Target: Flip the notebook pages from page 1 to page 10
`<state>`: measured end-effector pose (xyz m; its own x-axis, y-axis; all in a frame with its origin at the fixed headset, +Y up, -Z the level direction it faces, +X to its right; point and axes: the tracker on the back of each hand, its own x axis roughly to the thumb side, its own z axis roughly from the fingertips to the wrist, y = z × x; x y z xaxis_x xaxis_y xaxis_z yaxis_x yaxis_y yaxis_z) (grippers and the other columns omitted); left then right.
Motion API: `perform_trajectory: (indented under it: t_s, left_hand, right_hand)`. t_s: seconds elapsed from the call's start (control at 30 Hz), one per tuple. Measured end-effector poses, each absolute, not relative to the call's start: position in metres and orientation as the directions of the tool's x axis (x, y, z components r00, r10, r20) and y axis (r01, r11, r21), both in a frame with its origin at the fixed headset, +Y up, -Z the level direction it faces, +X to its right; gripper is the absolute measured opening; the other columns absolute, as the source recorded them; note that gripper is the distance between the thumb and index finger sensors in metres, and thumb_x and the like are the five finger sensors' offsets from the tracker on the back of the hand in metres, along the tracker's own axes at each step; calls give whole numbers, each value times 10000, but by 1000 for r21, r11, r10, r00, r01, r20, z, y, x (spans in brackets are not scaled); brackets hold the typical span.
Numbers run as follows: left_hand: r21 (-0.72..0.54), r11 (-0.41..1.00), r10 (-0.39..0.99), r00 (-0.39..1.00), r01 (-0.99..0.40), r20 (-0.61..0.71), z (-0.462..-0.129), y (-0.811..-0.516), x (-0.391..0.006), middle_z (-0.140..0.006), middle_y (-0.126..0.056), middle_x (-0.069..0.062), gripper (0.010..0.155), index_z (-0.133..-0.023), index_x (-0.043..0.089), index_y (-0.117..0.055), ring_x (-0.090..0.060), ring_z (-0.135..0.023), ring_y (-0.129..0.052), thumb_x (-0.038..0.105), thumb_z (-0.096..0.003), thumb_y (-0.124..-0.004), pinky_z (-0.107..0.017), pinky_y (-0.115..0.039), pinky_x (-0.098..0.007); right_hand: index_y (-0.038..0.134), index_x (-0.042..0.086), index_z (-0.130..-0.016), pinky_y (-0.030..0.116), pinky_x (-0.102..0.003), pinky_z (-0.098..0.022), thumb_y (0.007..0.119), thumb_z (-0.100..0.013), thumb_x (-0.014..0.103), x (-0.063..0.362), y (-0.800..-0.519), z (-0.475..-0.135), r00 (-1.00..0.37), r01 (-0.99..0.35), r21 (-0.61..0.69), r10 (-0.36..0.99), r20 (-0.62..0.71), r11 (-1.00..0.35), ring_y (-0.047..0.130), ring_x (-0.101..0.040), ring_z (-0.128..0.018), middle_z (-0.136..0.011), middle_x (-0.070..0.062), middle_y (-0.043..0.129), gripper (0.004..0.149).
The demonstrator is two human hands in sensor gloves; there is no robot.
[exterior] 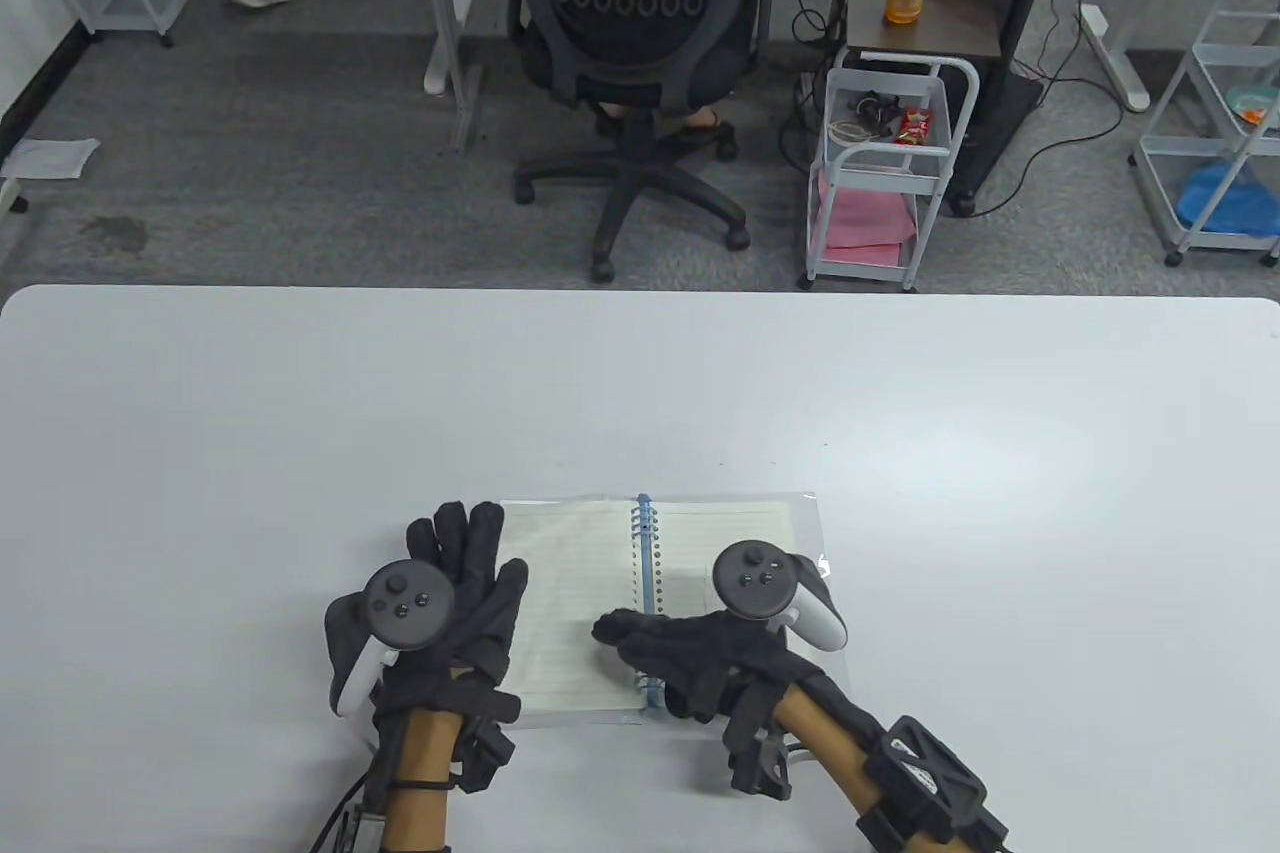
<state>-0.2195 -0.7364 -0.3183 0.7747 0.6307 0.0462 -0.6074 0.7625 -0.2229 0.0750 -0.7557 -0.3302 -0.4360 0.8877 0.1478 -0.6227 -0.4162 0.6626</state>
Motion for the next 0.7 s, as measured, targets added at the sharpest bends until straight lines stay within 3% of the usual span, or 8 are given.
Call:
perform_trajectory:
  t_s: [0.13,0.27,0.37,0.43,0.53,0.7]
  left_hand:
    - [-248,792,589,805,-558,67,-320,-741,-209,-1200,33,-30,694,-1192,389,-124,-284,-1080,144,629,-617,-430,-685,30,-549]
    - [-271,816,549,832,-511,82,-321,-746,-201,-1195,43,-19,693,-1192,390,-126,-283,-1078,148,628,-617,-431,-685,31,-548]
    - [-265,835,521,849,-483,94,-321,-746,-197,-1192,52,-14,692,-1192,392,-127,-279,-1077,153,628,-617,-431,-684,33,-548]
    - [-261,845,503,859,-466,97,-320,-747,-195,-1190,55,-13,691,-1191,393,-127,-278,-1075,155,628,-617,-432,-684,35,-548]
    - [-265,862,470,877,-431,102,-320,-750,-191,-1187,62,-5,691,-1191,396,-127,-275,-1074,160,628,-616,-433,-682,39,-547]
    - [-289,880,423,899,-377,115,-321,-756,-184,-1187,61,-2,690,-1189,401,-127,-273,-1075,158,630,-615,-433,-680,42,-546]
  right_hand:
    - [598,181,-1079,820,-466,-311,578,-628,460,120,-740,-332,-524,-701,455,830,193,-549,901,-252,-415,-1129,-237,522,530]
    - [611,178,-1074,743,-581,-465,592,-621,454,171,-729,-317,-682,-675,195,702,206,-712,872,-376,-631,-1146,-221,509,531]
    - [590,191,-1083,522,-720,-596,600,-617,455,200,-732,-305,-766,-620,74,623,157,-781,616,-501,-918,-1180,-185,455,536]
    - [559,215,-1094,363,-782,-606,605,-613,463,213,-736,-300,-813,-571,15,568,124,-821,408,-522,-1019,-1200,-152,409,543]
    - [501,253,-1107,222,-810,-577,610,-604,490,224,-745,-299,-878,-478,-65,475,50,-876,205,-505,-1049,-1213,-119,318,567]
    - [321,347,-1119,21,-766,-543,569,-598,560,225,-756,-301,-943,-332,-17,333,-23,-943,-47,-409,-1023,-1208,-49,108,616]
